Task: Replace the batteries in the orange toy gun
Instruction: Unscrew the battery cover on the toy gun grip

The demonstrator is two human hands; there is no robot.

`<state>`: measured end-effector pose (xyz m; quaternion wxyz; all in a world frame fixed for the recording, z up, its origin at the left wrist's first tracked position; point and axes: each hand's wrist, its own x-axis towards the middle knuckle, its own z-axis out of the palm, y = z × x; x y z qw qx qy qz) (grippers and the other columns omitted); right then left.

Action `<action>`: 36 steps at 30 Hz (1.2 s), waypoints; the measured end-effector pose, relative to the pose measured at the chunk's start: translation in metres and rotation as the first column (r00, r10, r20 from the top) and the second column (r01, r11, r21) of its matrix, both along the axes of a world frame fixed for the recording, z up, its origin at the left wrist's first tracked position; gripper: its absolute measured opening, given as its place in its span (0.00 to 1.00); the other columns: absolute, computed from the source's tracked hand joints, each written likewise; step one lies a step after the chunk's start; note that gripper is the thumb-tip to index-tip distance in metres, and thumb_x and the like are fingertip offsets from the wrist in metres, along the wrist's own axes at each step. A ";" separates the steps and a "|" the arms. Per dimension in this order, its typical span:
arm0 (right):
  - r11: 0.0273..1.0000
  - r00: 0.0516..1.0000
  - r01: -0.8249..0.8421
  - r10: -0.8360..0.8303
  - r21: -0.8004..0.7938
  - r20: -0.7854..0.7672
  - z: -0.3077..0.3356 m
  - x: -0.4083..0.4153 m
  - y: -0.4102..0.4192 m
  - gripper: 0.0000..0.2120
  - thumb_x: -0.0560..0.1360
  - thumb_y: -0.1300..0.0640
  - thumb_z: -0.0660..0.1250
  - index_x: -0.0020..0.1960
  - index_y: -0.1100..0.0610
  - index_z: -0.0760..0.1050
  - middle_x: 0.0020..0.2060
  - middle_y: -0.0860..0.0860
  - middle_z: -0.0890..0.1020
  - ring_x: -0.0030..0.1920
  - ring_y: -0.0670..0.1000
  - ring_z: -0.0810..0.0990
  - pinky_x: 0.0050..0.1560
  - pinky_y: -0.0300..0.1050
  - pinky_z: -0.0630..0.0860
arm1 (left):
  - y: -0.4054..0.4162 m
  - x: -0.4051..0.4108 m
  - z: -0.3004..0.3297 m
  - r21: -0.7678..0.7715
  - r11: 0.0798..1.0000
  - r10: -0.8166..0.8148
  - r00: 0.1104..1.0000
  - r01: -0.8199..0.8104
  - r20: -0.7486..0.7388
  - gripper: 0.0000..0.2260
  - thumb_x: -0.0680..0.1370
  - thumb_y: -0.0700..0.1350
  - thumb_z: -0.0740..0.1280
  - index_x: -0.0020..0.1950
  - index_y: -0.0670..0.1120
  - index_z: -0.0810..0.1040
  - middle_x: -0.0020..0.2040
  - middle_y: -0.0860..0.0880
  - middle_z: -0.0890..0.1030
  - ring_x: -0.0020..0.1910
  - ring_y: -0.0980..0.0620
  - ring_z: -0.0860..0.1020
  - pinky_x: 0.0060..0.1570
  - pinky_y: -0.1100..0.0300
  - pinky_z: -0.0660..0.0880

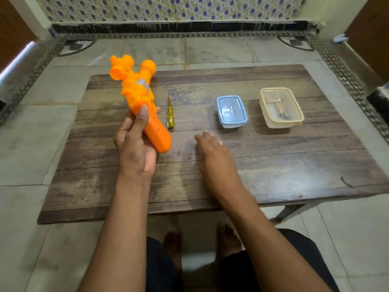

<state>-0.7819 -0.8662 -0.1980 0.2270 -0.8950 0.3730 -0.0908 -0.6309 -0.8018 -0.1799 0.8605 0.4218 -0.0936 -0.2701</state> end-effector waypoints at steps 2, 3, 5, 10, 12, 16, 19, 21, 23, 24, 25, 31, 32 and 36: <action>0.998 0.996 -0.065 0.063 -0.022 -0.070 -0.003 -0.004 0.003 0.23 0.84 0.67 0.50 0.78 0.60 0.63 0.81 0.59 0.60 0.82 0.58 0.54 0.82 0.53 0.46 | -0.002 -0.001 0.000 -0.008 1.000 0.011 0.999 -0.011 -0.030 0.12 0.82 0.36 0.64 0.66 0.36 0.76 0.52 0.48 0.87 0.54 0.50 0.85 0.69 0.47 0.74; 0.996 0.993 -0.081 0.078 -0.029 -0.085 -0.005 -0.004 0.003 0.23 0.85 0.66 0.49 0.79 0.59 0.62 0.82 0.58 0.57 0.83 0.58 0.52 0.82 0.52 0.43 | -0.001 -0.002 0.000 -0.011 1.000 0.017 0.999 -0.018 -0.040 0.12 0.82 0.36 0.65 0.65 0.36 0.77 0.52 0.48 0.87 0.54 0.50 0.85 0.68 0.48 0.75; 0.995 0.992 -0.086 0.081 -0.045 -0.094 -0.009 -0.004 0.003 0.24 0.86 0.63 0.48 0.81 0.58 0.59 0.83 0.58 0.53 0.84 0.57 0.48 0.82 0.51 0.40 | -0.002 -0.004 -0.001 -0.010 1.000 0.012 0.999 -0.013 -0.050 0.10 0.82 0.36 0.65 0.62 0.38 0.78 0.51 0.48 0.87 0.54 0.48 0.85 0.65 0.50 0.78; 0.994 0.990 -0.100 0.094 -0.053 -0.107 -0.010 -0.007 0.003 0.25 0.86 0.61 0.49 0.82 0.56 0.56 0.84 0.57 0.51 0.84 0.57 0.46 0.82 0.51 0.41 | -0.001 -0.003 -0.002 -0.003 1.000 -0.011 0.998 0.011 -0.063 0.08 0.82 0.37 0.66 0.59 0.41 0.80 0.52 0.47 0.87 0.64 0.38 0.81 0.58 0.54 0.80; 0.993 0.988 -0.114 0.112 -0.012 -0.108 -0.008 -0.007 0.001 0.27 0.84 0.63 0.51 0.83 0.55 0.56 0.84 0.57 0.51 0.84 0.56 0.46 0.82 0.51 0.41 | -0.002 0.000 -0.003 0.000 1.000 -0.006 0.997 0.006 -0.072 0.08 0.82 0.37 0.66 0.59 0.41 0.80 0.52 0.46 0.87 0.65 0.36 0.79 0.58 0.55 0.80; 0.995 0.995 -0.098 0.098 0.014 0.009 -0.006 -0.007 -0.002 0.25 0.82 0.66 0.57 0.79 0.59 0.64 0.81 0.58 0.61 0.81 0.58 0.57 0.82 0.56 0.54 | -0.002 0.003 -0.005 0.007 1.000 -0.003 0.997 0.003 -0.078 0.11 0.82 0.37 0.66 0.63 0.40 0.79 0.54 0.45 0.86 0.65 0.37 0.80 0.61 0.53 0.79; 0.998 0.979 -0.022 0.010 0.058 0.205 -0.002 -0.006 -0.003 0.21 0.82 0.66 0.60 0.75 0.61 0.71 0.72 0.58 0.74 0.72 0.57 0.72 0.74 0.54 0.68 | -0.002 0.005 -0.006 0.019 1.000 -0.014 0.997 0.016 -0.081 0.12 0.82 0.38 0.65 0.66 0.41 0.78 0.58 0.44 0.85 0.65 0.38 0.80 0.66 0.51 0.77; 0.998 0.947 0.038 -0.051 0.049 0.318 0.002 -0.003 -0.004 0.19 0.83 0.65 0.60 0.72 0.62 0.74 0.66 0.59 0.79 0.65 0.57 0.77 0.68 0.47 0.72 | -0.001 0.006 -0.006 0.017 1.000 -0.020 0.996 0.021 -0.084 0.14 0.82 0.39 0.64 0.68 0.42 0.77 0.62 0.43 0.83 0.65 0.40 0.80 0.68 0.50 0.75; 0.997 0.924 0.071 -0.070 0.011 0.375 0.006 0.003 -0.006 0.17 0.82 0.66 0.62 0.70 0.63 0.76 0.63 0.59 0.82 0.62 0.57 0.80 0.62 0.39 0.71 | 0.000 0.006 -0.006 0.011 1.000 -0.018 0.994 0.019 -0.106 0.16 0.82 0.40 0.63 0.70 0.43 0.75 0.67 0.42 0.80 0.66 0.40 0.80 0.70 0.48 0.73; 0.998 0.924 0.067 -0.058 -0.012 0.379 0.008 0.008 -0.007 0.17 0.82 0.67 0.63 0.70 0.62 0.77 0.62 0.59 0.82 0.61 0.57 0.81 0.60 0.36 0.69 | 0.001 0.006 -0.006 0.010 1.000 -0.018 0.992 0.019 -0.125 0.17 0.82 0.41 0.62 0.72 0.43 0.74 0.69 0.41 0.79 0.66 0.40 0.79 0.71 0.48 0.71; 0.998 0.928 0.049 -0.035 -0.030 0.371 0.009 0.013 -0.010 0.17 0.81 0.67 0.65 0.69 0.62 0.77 0.61 0.59 0.82 0.60 0.56 0.81 0.58 0.33 0.68 | 0.002 0.007 -0.007 0.008 1.000 -0.017 0.989 0.018 -0.147 0.18 0.82 0.42 0.61 0.72 0.44 0.73 0.69 0.41 0.78 0.66 0.39 0.79 0.72 0.47 0.70; 0.999 0.927 0.008 -0.023 0.041 0.375 0.006 0.034 -0.039 0.13 0.80 0.65 0.68 0.63 0.60 0.82 0.56 0.58 0.85 0.56 0.57 0.83 0.60 0.45 0.76 | 0.010 0.018 -0.011 0.032 0.999 0.012 0.970 -0.005 -0.241 0.27 0.76 0.42 0.65 0.76 0.40 0.71 0.70 0.38 0.77 0.65 0.37 0.80 0.74 0.44 0.67; 0.998 0.917 0.007 -0.031 0.061 0.398 0.006 0.035 -0.041 0.11 0.80 0.64 0.68 0.61 0.60 0.83 0.55 0.58 0.86 0.55 0.57 0.84 0.60 0.47 0.77 | 0.010 0.019 -0.012 0.040 0.999 0.018 0.968 -0.008 -0.252 0.27 0.76 0.42 0.65 0.76 0.40 0.71 0.70 0.37 0.77 0.65 0.37 0.80 0.74 0.43 0.66; 0.988 0.871 -0.120 0.059 0.094 0.488 0.008 0.049 -0.026 0.09 0.78 0.57 0.71 0.56 0.58 0.85 0.49 0.54 0.86 0.48 0.51 0.85 0.52 0.53 0.81 | 0.012 0.019 -0.013 0.032 0.999 0.006 0.954 0.004 -0.300 0.19 0.81 0.39 0.61 0.72 0.39 0.73 0.63 0.39 0.81 0.59 0.39 0.81 0.58 0.45 0.81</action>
